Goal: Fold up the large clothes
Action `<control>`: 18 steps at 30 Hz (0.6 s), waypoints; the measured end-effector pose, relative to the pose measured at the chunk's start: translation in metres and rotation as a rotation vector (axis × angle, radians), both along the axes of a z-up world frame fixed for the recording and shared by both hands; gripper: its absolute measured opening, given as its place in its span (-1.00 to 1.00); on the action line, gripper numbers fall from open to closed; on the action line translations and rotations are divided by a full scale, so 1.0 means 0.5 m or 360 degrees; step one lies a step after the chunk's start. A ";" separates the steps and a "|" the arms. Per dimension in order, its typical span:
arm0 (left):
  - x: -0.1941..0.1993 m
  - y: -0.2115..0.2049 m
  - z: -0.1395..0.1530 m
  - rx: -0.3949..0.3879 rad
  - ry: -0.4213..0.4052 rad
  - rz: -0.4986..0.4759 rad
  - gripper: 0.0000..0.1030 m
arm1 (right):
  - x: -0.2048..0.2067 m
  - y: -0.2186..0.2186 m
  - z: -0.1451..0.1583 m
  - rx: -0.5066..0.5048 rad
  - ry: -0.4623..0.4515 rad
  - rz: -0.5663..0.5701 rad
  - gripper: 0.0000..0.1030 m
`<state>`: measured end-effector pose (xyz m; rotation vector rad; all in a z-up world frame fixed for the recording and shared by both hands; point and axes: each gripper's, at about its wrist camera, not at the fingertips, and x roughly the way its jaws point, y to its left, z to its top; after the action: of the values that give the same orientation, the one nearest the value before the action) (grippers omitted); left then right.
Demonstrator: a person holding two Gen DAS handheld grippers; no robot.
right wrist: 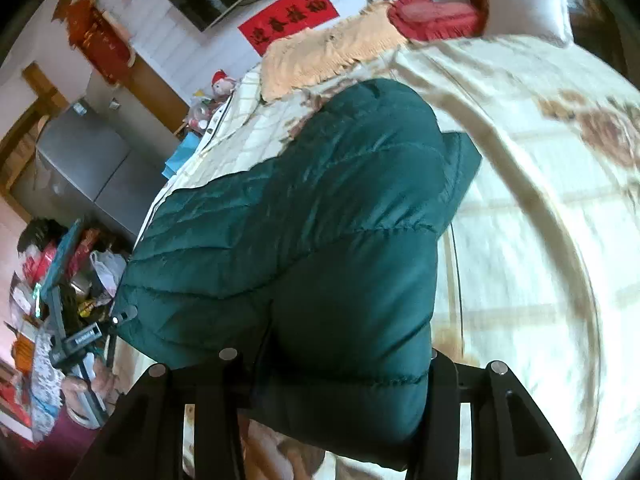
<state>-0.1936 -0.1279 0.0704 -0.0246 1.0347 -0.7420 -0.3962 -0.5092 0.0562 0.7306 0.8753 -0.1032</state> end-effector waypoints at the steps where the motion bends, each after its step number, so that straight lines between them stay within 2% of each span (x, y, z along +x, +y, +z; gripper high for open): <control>1: -0.003 -0.001 -0.009 0.0021 0.0008 0.0012 -0.03 | -0.003 0.004 -0.008 -0.0027 0.0043 -0.0005 -0.04; 2: -0.004 0.000 -0.016 0.0029 0.0019 0.0038 0.02 | -0.002 0.004 -0.023 -0.0065 0.0102 -0.0027 0.13; 3: -0.002 0.000 -0.023 0.0034 0.0031 0.0079 0.18 | 0.000 0.003 -0.034 -0.0082 0.0147 -0.0040 0.35; 5: -0.008 0.002 -0.025 0.0038 0.0028 0.0147 0.29 | 0.007 -0.002 -0.050 -0.0134 0.0200 -0.0053 0.56; 9: -0.034 0.007 0.001 0.0107 -0.0056 0.0222 0.31 | 0.000 0.011 -0.022 -0.0254 0.0209 -0.0083 0.57; 12: -0.067 0.012 0.037 0.0148 -0.0195 0.0288 0.31 | -0.023 0.026 0.024 -0.0418 0.0195 -0.0138 0.58; 15: -0.098 0.005 0.068 0.0140 -0.0295 0.0291 0.31 | -0.040 0.042 0.068 -0.0502 0.0150 -0.0172 0.58; 18: -0.131 -0.013 0.084 0.0206 -0.0410 0.0281 0.31 | -0.048 0.077 0.108 -0.0555 0.0080 -0.0164 0.58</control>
<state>-0.2592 -0.1345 0.1124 0.0881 0.8205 -0.5014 -0.4202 -0.4706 0.1104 0.4470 0.8398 -0.3582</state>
